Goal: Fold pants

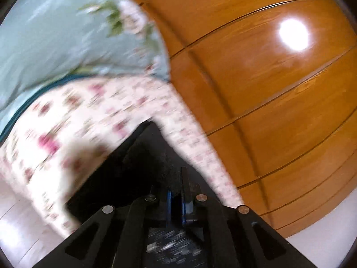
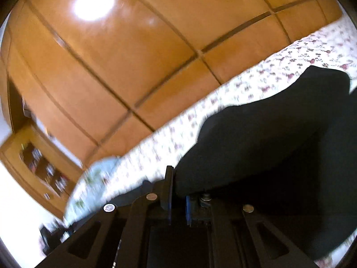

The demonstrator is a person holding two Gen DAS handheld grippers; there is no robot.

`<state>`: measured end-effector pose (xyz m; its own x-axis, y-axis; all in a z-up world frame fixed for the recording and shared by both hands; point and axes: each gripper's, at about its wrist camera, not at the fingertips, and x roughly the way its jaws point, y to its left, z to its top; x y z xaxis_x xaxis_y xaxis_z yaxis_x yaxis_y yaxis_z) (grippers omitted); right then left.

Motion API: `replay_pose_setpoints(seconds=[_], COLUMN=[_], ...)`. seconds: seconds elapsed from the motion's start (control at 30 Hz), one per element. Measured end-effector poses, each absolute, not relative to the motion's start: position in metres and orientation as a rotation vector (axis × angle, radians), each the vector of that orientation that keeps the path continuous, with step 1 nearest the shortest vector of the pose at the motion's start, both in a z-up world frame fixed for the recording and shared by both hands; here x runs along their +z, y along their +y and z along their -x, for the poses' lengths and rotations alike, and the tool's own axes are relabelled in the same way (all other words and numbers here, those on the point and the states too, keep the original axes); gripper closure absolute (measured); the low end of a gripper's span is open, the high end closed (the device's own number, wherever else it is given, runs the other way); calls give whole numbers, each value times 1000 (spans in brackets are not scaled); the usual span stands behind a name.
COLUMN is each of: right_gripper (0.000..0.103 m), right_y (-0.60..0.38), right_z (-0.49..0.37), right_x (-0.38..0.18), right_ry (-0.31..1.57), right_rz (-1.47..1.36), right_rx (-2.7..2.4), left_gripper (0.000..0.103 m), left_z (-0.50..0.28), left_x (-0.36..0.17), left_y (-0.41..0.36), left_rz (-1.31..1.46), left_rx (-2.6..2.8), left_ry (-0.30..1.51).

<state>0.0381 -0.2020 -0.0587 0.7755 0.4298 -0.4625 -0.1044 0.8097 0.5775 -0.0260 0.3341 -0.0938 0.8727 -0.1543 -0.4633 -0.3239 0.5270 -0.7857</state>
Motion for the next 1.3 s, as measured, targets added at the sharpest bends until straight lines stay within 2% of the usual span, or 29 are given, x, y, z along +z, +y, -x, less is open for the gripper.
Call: replay_pose_setpoints(seconds=[0.13, 0.2, 0.33, 0.47, 0.57, 0.7, 0.77, 0.8, 0.9, 0.97, 1.03, 1.13, 1.3], right_gripper=[94, 95, 95, 95, 95, 95, 95, 95, 83, 64, 62, 62, 62], right_y=[-200, -206, -209, -215, -218, -218, -225, -230, -239, -247, -269, -296, -357], right_z=[-24, -20, -21, -7, 5, 12, 11, 12, 16, 19, 19, 7, -28], right_x=[-103, -120, -116, -89, -81, -113, -129, -132, -121, -114, -113, -115, -114], right_ry=[762, 805, 795, 701, 677, 777, 795, 785, 759, 710, 677, 650, 617], right_rz=[-513, -539, -547, -561, -555, -530, -607, -653, -654, -631, -666, -751, -819], right_rx=[250, 243, 255, 297, 325, 295, 293, 303, 332, 316, 277, 206, 78], left_gripper=[98, 97, 97, 97, 97, 97, 93, 87, 80, 79, 79, 78, 78], left_z=[37, 46, 48, 64, 65, 55, 58, 59, 72, 86, 94, 76, 16], left_x=[-142, -154, -145, -116, -104, -131, -140, -138, -118, -100, -82, -60, -61], left_y=[330, 329, 327, 324, 320, 319, 318, 317, 311, 306, 297, 272, 220], left_rz=[1034, 1057, 1030, 1036, 952, 925, 926, 919, 850, 818, 789, 665, 531], left_rx=[164, 151, 157, 107, 114, 205, 218, 227, 327, 419, 452, 394, 165], left_ry=[638, 613, 603, 484, 502, 629, 636, 625, 590, 517, 437, 411, 533])
